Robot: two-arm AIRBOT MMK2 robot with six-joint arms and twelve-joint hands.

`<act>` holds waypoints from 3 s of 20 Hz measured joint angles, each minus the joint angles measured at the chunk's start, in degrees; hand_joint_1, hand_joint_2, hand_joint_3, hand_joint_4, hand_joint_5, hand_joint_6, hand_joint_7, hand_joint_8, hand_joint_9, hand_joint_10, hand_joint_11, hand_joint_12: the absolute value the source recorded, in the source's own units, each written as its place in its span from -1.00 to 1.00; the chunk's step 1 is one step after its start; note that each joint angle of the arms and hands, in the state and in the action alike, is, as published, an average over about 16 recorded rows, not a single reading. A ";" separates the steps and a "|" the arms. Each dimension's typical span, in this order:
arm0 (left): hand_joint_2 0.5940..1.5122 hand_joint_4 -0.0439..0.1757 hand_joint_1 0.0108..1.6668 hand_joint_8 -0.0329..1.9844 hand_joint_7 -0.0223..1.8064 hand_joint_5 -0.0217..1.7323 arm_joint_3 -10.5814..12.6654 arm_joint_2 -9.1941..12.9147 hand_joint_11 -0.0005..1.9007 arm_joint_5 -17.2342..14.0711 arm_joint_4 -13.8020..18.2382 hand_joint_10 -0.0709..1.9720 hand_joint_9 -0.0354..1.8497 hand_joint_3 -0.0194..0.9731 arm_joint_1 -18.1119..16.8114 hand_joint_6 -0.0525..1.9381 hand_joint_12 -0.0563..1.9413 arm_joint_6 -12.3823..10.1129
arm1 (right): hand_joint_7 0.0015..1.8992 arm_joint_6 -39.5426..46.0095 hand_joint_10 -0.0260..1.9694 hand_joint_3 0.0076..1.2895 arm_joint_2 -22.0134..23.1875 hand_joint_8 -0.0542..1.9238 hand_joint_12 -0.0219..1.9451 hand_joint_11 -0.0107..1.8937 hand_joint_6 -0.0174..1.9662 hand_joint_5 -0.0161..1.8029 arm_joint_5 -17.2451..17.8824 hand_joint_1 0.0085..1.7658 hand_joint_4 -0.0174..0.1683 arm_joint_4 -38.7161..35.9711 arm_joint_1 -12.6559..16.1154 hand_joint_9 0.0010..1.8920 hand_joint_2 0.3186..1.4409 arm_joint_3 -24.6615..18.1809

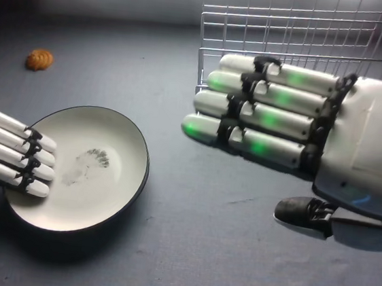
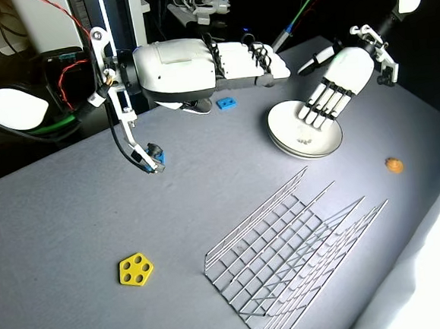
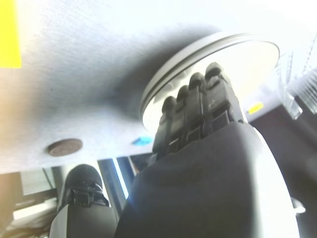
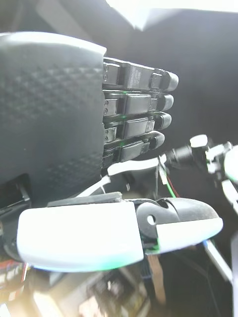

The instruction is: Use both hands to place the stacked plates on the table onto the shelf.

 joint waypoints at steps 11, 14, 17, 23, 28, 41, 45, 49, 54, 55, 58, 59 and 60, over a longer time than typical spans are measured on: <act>0.08 -0.63 -0.99 -0.98 -0.98 -0.96 -1.36 -0.26 -0.98 1.02 -0.44 -0.93 -0.96 -0.93 0.36 -0.96 -0.95 -0.18 | -0.98 -5.61 -0.97 -0.99 -3.48 -0.94 -0.98 -0.97 -0.96 -0.96 -6.26 0.13 -0.74 -1.40 0.94 -0.99 0.39 1.27; 0.08 -0.64 -0.99 -0.98 -0.99 -0.96 -2.63 -0.39 -0.98 1.77 -0.37 -0.93 -0.96 -0.93 -0.35 -0.97 -0.95 -0.63 | -0.98 -7.00 -0.97 -0.99 -4.21 -0.94 -0.98 -0.97 -0.96 -0.96 -7.77 0.13 -0.74 -1.15 1.66 -0.99 0.40 1.67; 0.08 -0.64 -0.99 -0.98 -0.99 -0.96 -4.30 -0.55 -0.98 2.79 -0.15 -0.93 -0.96 -0.93 -1.47 -0.96 -0.95 -1.42 | -0.98 -8.48 -0.97 -0.99 -5.40 -0.94 -0.98 -0.97 -0.96 -0.96 -8.74 0.15 -0.74 -0.61 2.36 -0.99 0.40 2.53; 0.08 -0.63 -0.99 -0.98 -0.99 -0.96 -7.42 -0.92 -0.98 4.83 0.45 -0.92 -0.95 -0.93 -3.89 -0.96 -0.95 -3.20 | -0.98 -11.47 -0.97 -0.99 -9.73 -0.94 -0.98 -0.97 -0.96 -0.96 -9.75 0.19 -0.74 0.44 3.47 -0.99 0.41 5.89; 0.08 -0.63 -0.99 -0.99 -0.99 -0.96 -9.04 -1.08 -0.98 6.03 1.03 -0.92 -0.94 -0.92 -5.34 -0.95 -0.95 -4.38 | -0.98 -13.27 -0.97 -0.99 -15.19 -0.93 -0.98 -0.97 -0.96 -0.96 -10.54 0.22 -0.74 1.25 4.45 -0.99 0.41 10.46; 0.09 -0.62 -0.99 -0.98 -0.99 -0.96 -9.39 -1.15 -0.98 6.38 1.13 -0.92 -0.94 -0.92 -5.66 -0.94 -0.95 -4.76 | -0.93 -15.68 -0.97 -0.99 -28.36 -0.93 -0.66 -0.97 -0.96 -0.84 -13.69 0.21 -0.74 2.21 6.94 -0.95 0.49 22.09; 0.09 -0.63 -0.99 -0.98 -0.99 -0.96 -9.34 -1.16 -0.98 6.38 1.14 -0.92 -0.94 -0.93 -5.65 -0.94 -0.95 -4.76 | -0.91 -15.94 -0.97 -0.99 -31.27 -0.93 -0.50 -0.96 -0.96 -0.79 -14.49 0.20 -0.74 2.50 7.13 -0.92 0.51 24.60; 0.10 -0.63 -0.99 -0.98 -0.99 -0.96 -9.29 -1.17 -0.98 6.39 1.14 -0.92 -0.94 -0.93 -5.65 -0.94 -0.95 -4.76 | -0.86 -16.12 -0.97 -0.99 -33.58 -0.93 -0.34 -0.96 -0.96 -0.75 -15.11 0.21 -0.74 2.66 7.27 -0.87 0.52 26.68; 0.11 -0.64 -0.99 -0.98 -0.99 -0.96 -9.23 -1.19 -0.98 6.38 1.14 -0.92 -0.94 -0.93 -5.65 -0.94 -0.95 -4.76 | -0.70 -16.26 -0.93 -0.99 -35.52 -0.93 -0.06 -0.94 -0.96 -0.62 -15.63 0.21 -0.74 2.75 7.31 -0.71 0.52 28.49; 0.11 -0.64 -0.99 -0.98 -0.99 -0.96 -9.22 -1.19 -0.98 6.37 1.13 -0.92 -0.94 -0.93 -5.65 -0.94 -0.95 -4.76 | -0.66 -16.29 -0.93 -0.99 -35.77 -0.93 -0.02 -0.92 -0.96 -0.59 -15.70 0.21 -0.74 2.75 7.32 -0.67 0.52 28.71; 0.12 -0.64 -0.99 -0.98 -0.99 -0.96 -9.16 -1.20 -0.98 6.33 1.08 -0.92 -0.94 -0.93 -5.65 -0.94 -0.95 -4.77 | -0.52 -16.38 -0.91 -0.99 -36.27 -0.92 0.09 -0.84 -0.89 -0.49 -15.63 0.21 -0.75 2.66 7.40 -0.52 0.51 29.18; 0.12 -0.64 -0.99 -0.98 -0.99 -0.96 -9.14 -1.19 -0.98 6.31 1.05 -0.92 -0.94 -0.93 -5.65 -0.94 -0.95 -4.77 | -0.47 -16.42 -0.91 -0.99 -36.36 -0.89 0.12 -0.80 -0.85 -0.45 -15.53 0.21 -0.76 2.62 7.45 -0.46 0.50 29.26; 0.12 -0.65 -0.99 -0.98 -0.99 -0.96 -9.12 -1.19 -0.98 6.29 1.02 -0.92 -0.94 -0.93 -5.66 -0.94 -0.95 -4.78 | -0.42 -16.49 -0.90 -0.99 -36.42 -0.85 0.15 -0.75 -0.80 -0.41 -15.42 0.21 -0.76 2.57 7.50 -0.39 0.49 29.29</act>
